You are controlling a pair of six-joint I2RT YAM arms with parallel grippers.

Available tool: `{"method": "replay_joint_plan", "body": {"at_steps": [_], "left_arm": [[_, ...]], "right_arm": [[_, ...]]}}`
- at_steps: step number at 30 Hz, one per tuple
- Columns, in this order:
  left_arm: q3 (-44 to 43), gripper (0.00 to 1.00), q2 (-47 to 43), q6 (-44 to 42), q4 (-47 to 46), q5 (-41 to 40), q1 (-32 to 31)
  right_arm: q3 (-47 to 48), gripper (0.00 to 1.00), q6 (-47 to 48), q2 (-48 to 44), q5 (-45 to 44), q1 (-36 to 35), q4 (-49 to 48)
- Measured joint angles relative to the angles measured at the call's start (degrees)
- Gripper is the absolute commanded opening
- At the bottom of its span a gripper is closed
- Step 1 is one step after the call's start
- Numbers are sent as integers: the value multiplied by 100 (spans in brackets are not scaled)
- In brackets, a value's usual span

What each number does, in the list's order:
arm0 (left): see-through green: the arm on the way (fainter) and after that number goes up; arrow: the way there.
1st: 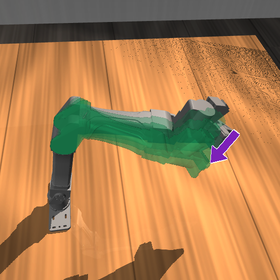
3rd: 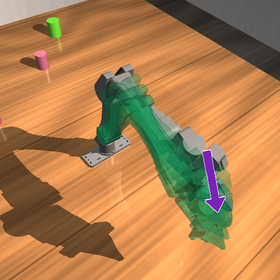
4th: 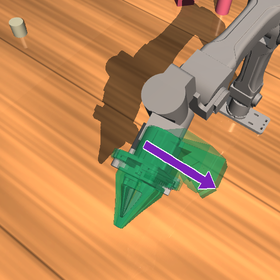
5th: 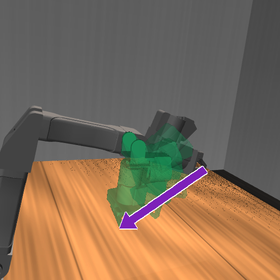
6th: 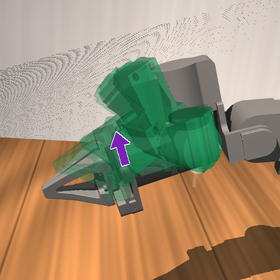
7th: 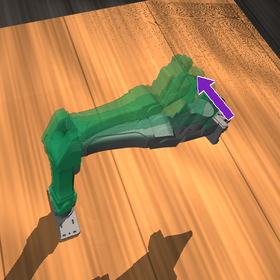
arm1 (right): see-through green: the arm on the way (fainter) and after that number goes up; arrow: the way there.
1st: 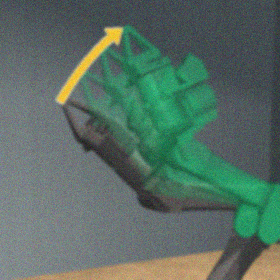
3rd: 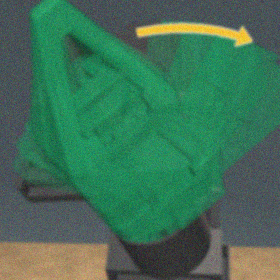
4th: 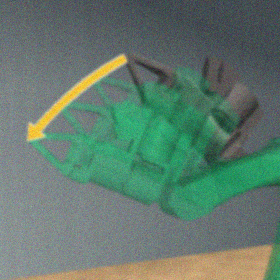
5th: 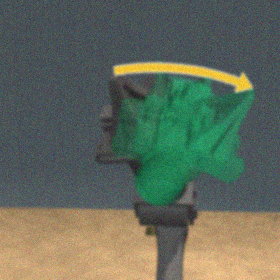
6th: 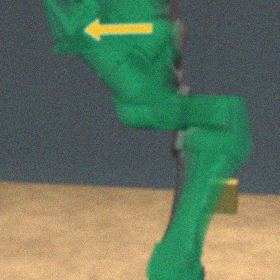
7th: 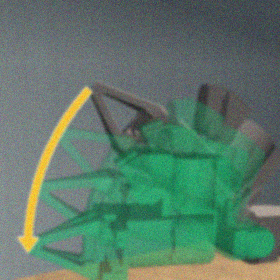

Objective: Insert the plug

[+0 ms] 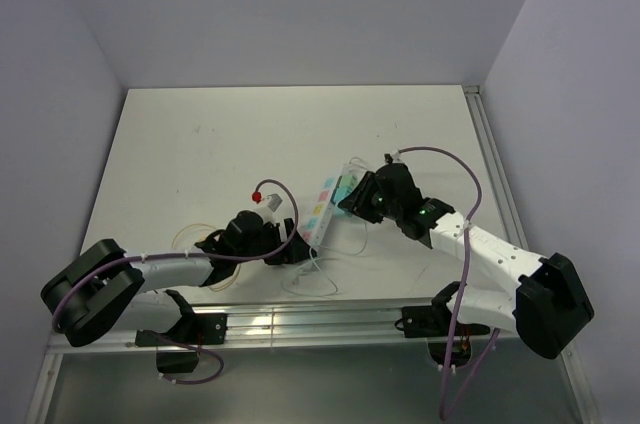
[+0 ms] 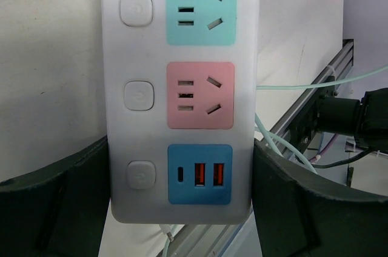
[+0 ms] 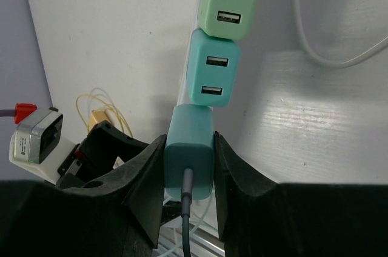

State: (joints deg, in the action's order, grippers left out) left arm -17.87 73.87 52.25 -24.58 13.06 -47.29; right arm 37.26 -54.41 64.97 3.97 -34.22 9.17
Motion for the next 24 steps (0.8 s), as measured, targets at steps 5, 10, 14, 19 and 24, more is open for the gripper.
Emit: {"method": "replay_joint_plan", "body": {"at_steps": [5, 10, 14, 19, 24], "left_arm": [[94, 0, 17, 138, -210, 17, -2], [111, 0, 116, 271, -393, 61, -2], [153, 0, 168, 334, -529, 79, -2], [166, 0, 256, 411, -671, 111, -4], [179, 0, 391, 509, -883, 125, 2]], "right_arm": [[-2, 0, -20, 136, 149, -2, -160], [-2, 0, -22, 269, 188, -2, -264], [-2, 0, -44, 354, 188, -15, -291], [-2, 0, -98, 457, 166, -31, -317], [4, 0, -146, 525, 157, -28, -422]]}}
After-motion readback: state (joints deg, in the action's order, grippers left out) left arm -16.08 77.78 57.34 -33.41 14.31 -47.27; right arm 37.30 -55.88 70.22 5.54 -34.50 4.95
